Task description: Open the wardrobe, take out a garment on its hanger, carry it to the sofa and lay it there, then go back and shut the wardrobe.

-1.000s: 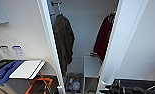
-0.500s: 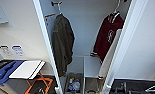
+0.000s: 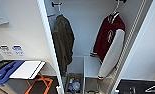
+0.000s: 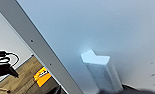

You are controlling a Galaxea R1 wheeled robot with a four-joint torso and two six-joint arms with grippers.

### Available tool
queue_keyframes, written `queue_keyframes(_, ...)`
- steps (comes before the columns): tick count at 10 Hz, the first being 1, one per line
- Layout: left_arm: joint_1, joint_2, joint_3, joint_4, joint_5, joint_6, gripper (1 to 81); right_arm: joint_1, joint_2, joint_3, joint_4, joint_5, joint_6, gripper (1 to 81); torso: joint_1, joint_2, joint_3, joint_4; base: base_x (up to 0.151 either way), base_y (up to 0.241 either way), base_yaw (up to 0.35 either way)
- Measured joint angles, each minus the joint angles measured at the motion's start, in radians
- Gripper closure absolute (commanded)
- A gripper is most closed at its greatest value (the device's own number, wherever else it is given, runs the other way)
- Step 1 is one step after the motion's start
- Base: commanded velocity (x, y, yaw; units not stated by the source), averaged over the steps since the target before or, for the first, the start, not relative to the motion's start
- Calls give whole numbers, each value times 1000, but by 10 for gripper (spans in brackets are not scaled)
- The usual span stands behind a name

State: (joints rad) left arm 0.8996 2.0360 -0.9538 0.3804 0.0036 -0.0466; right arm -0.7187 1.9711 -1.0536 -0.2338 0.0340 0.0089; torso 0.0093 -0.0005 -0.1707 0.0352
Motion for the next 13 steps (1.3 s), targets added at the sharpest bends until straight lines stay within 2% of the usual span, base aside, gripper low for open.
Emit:
queue_keyframes(1,-9,-56,-17,3,-29,0,10,-22,-40,11,-6,21,0,10,0,0,0,0,0,0,0)
queue_keyframes(3,64,-78,-30,13,-47,-1,10,-71,-93,17,-15,90,-2,10,0,0,1,0,0,0,0)
queue_keyframes(7,267,-149,-116,37,-199,-3,10,-215,-217,-8,-14,275,-8,10,0,-2,2,0,0,0,0)
queue_keyframes(8,317,-144,-164,41,-234,-3,10,-313,-223,-12,-22,167,30,10,-1,-2,2,0,0,0,0)
queue_keyframes(9,355,-134,-229,42,-257,-3,10,-427,-212,-23,-30,127,33,10,-2,-2,2,0,0,0,0)
queue_keyframes(11,416,-65,-344,43,-304,-4,10,-479,-247,-116,-26,241,38,10,-4,-3,3,0,0,0,0)
queue_keyframes(13,447,53,-445,45,-340,-5,10,-580,-217,-225,-26,285,44,10,-5,-4,3,0,0,0,0)
